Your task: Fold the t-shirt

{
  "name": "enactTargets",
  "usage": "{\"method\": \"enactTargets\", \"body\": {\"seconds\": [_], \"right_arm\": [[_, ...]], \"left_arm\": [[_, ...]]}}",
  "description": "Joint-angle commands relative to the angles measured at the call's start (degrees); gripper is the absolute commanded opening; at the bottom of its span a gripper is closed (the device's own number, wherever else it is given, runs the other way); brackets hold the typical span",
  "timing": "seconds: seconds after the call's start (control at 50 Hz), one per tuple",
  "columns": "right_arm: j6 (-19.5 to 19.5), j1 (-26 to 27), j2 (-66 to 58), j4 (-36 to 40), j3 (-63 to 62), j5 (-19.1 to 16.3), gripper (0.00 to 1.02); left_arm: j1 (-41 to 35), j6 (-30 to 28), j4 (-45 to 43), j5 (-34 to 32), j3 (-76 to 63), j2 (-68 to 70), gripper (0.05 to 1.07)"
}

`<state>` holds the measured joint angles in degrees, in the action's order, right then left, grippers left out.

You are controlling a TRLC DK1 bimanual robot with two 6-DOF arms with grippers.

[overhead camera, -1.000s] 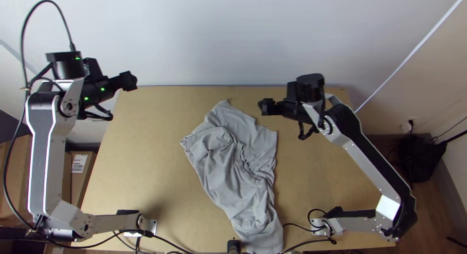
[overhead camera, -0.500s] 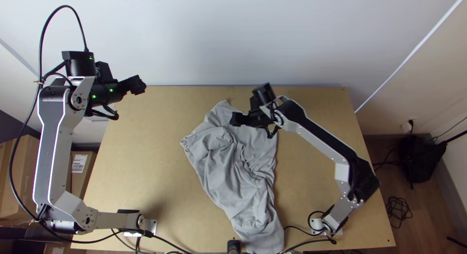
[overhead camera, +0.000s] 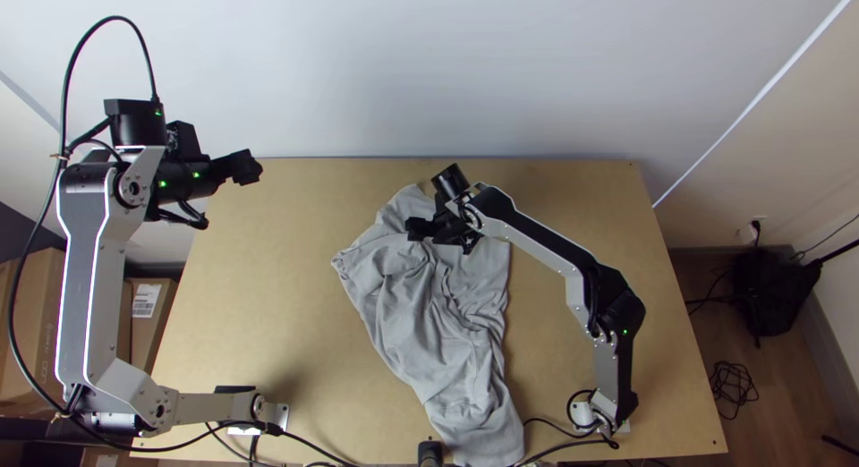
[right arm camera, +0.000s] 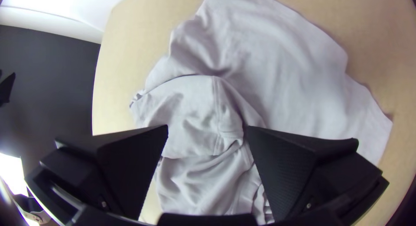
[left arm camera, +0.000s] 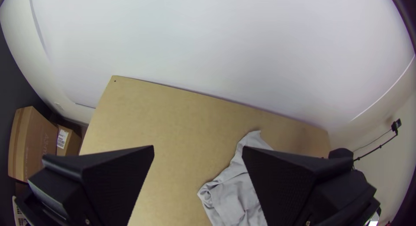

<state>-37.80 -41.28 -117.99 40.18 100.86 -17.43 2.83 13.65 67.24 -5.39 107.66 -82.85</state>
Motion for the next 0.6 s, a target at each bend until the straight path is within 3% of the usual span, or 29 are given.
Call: {"method": "enactTargets", "body": {"seconds": [0.0, 0.54, 0.58], "right_arm": [[-1.5, -1.6, -3.3, 1.6, 2.6, -0.3, 0.81], [-1.0, -3.9, -8.8, 1.8, 4.2, -0.1, 0.81], [-0.8, -4.0, -9.1, 1.8, 4.3, -0.1, 0.77]], "left_arm": [[1.1, -1.6, 1.6, -0.6, -1.0, 1.5, 1.03], [5.0, -4.4, 4.8, -0.6, -1.0, 2.4, 1.03], [5.1, -4.7, 4.9, -0.6, -1.0, 2.4, 1.03]]}}
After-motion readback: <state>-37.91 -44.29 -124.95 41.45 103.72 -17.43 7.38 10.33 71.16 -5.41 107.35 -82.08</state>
